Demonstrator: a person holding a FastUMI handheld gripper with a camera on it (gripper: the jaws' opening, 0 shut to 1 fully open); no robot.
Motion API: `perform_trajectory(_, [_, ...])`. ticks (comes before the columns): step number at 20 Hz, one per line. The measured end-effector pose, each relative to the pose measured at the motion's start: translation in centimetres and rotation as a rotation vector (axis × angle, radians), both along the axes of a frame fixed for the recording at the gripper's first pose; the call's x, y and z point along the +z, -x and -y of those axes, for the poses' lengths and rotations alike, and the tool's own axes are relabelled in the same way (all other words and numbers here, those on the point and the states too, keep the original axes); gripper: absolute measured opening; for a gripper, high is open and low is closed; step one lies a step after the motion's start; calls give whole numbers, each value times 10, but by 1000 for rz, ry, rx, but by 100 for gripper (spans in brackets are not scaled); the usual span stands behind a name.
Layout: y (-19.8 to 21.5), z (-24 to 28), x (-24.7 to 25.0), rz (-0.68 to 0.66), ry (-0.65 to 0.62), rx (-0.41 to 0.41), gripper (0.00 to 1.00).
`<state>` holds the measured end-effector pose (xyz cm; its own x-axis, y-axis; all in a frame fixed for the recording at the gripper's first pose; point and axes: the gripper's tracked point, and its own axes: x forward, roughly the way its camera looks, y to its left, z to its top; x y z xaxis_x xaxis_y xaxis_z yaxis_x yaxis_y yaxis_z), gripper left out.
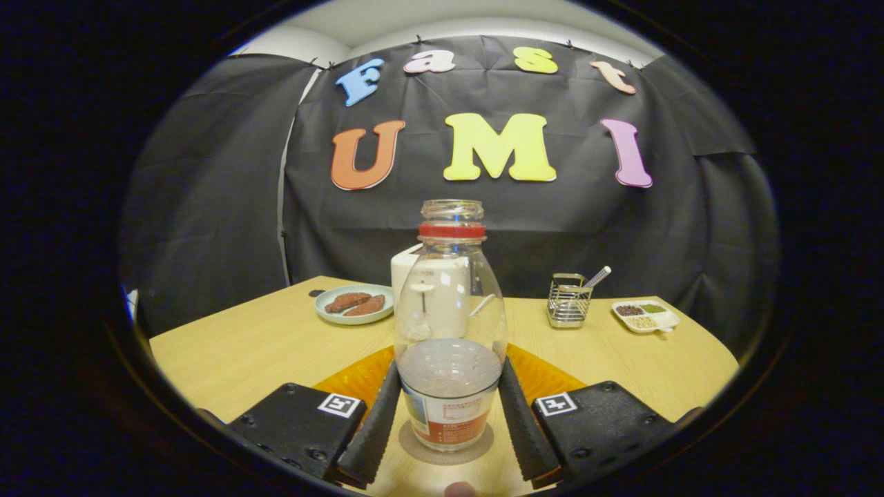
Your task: Take the bottle from table, then pour the juice into the cup, finally place the bottle on the coaster
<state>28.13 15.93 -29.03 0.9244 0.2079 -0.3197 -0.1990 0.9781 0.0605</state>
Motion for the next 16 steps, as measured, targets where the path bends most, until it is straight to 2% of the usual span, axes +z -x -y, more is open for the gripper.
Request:
perform_trajectory(8, [2,0,-11,5,23,1,80])
perform_trajectory(10, [4,1,-11,8,37,2,84])
perform_trajectory(13, [8,5,-2,27,35,-15,97])
perform_trajectory(16, [15,15,12,41,14,-52,100])
